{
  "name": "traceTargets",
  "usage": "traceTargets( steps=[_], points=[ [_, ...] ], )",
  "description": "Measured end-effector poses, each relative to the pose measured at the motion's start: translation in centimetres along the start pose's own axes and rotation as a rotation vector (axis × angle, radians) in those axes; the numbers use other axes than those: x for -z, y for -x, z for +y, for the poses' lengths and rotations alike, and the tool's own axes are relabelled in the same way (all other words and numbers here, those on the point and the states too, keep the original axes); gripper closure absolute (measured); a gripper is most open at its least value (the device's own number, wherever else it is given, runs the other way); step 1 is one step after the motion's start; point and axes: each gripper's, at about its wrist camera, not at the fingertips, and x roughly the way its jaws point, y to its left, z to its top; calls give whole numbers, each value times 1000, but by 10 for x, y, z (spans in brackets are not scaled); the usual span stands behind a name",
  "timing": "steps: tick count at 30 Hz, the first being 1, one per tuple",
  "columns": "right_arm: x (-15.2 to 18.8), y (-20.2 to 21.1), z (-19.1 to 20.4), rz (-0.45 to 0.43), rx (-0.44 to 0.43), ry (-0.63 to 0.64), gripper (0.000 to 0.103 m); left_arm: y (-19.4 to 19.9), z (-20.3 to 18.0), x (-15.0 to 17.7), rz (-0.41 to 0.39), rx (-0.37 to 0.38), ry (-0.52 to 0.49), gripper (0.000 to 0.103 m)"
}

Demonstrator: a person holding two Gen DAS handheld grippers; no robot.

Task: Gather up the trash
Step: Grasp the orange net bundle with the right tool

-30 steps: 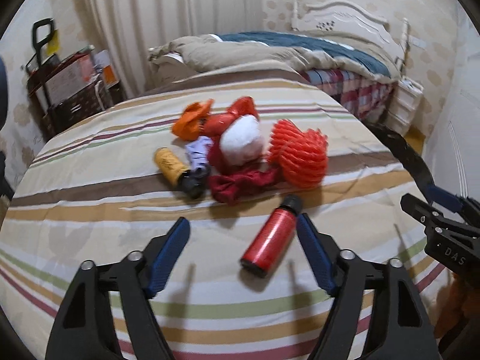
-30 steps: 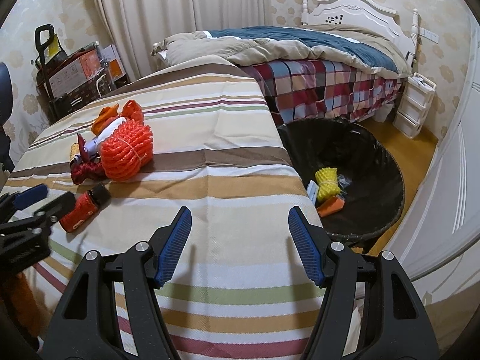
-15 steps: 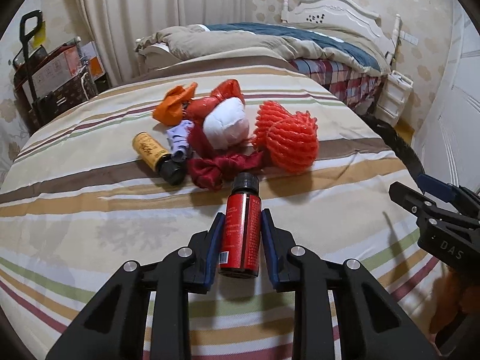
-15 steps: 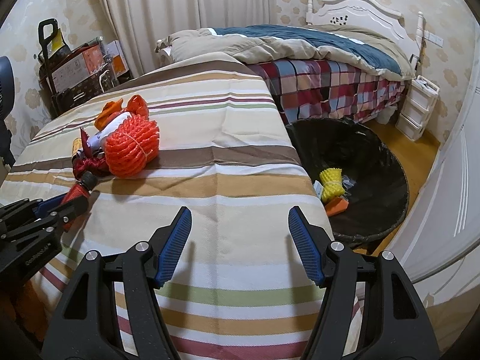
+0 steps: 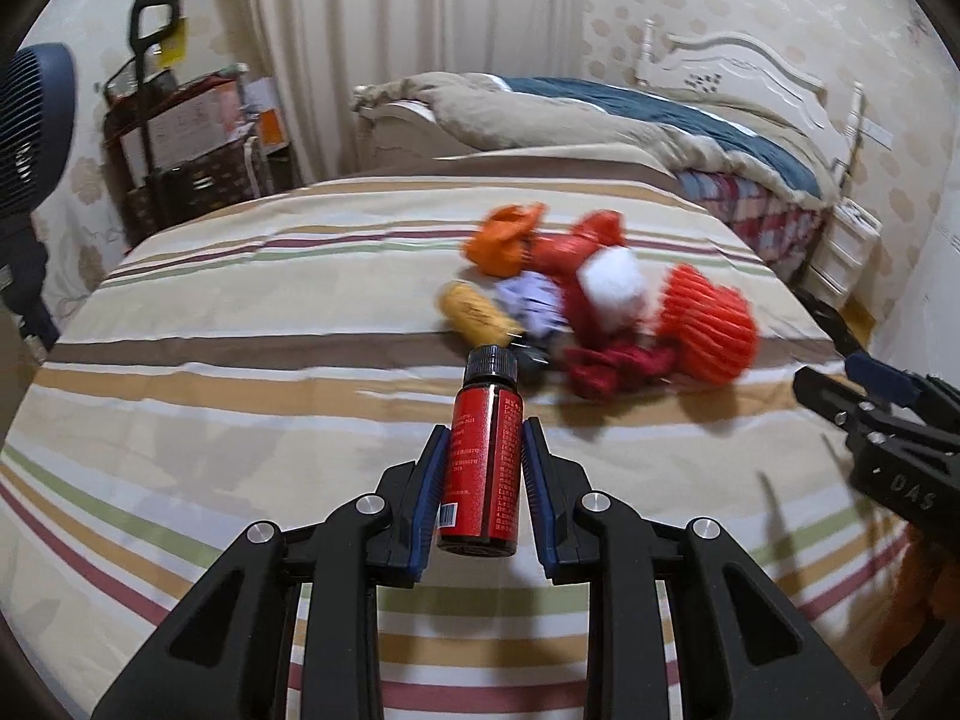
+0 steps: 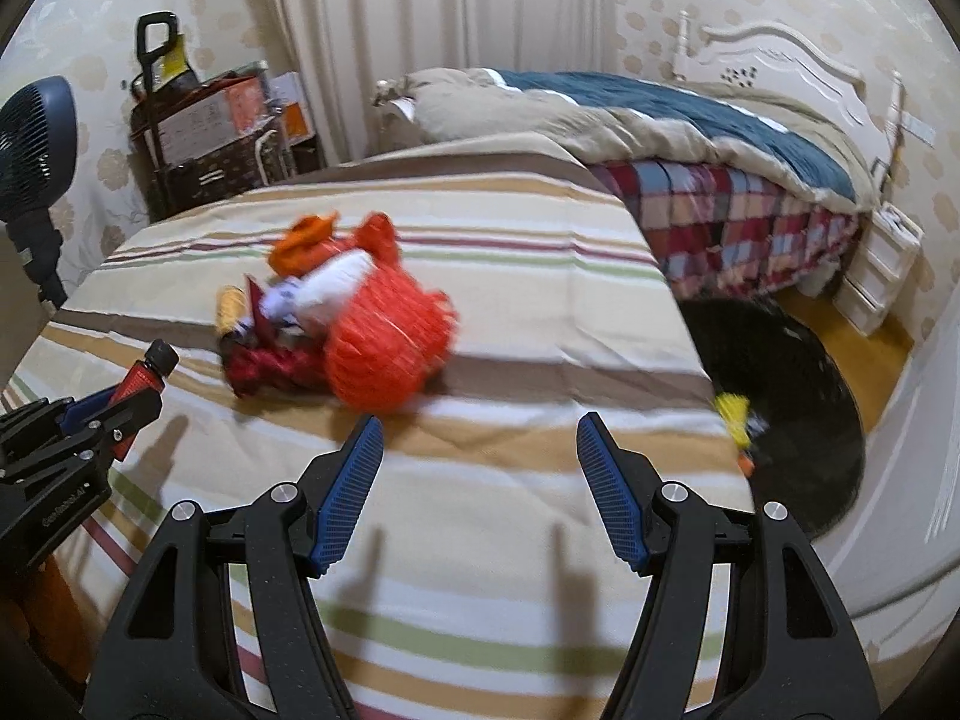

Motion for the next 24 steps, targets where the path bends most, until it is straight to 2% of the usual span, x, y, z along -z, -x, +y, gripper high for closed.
traceTargets(
  steps=[5, 10, 14, 15, 16, 24],
  points=[
    [-20, -10, 17, -13, -19, 23, 38, -4, 27, -7, -17, -66, 49, 76],
    [-33, -33, 29, 15, -10, 27, 38, -7, 46, -12, -29, -107, 81, 76],
    [-37, -49, 34, 46, -4, 28, 38, -12, 52, -11, -23, -109, 91, 76],
    [-37, -52, 35, 58, -6, 30, 41, -13, 52, -11, -21, -107, 94, 76],
    [-36, -53, 35, 63, -9, 29, 49, -15, 52, -11, -17, -105, 96, 76],
    [-31, -43, 28, 37, -9, 29, 56, -15, 44, -9, -13, -83, 89, 76]
  ],
)
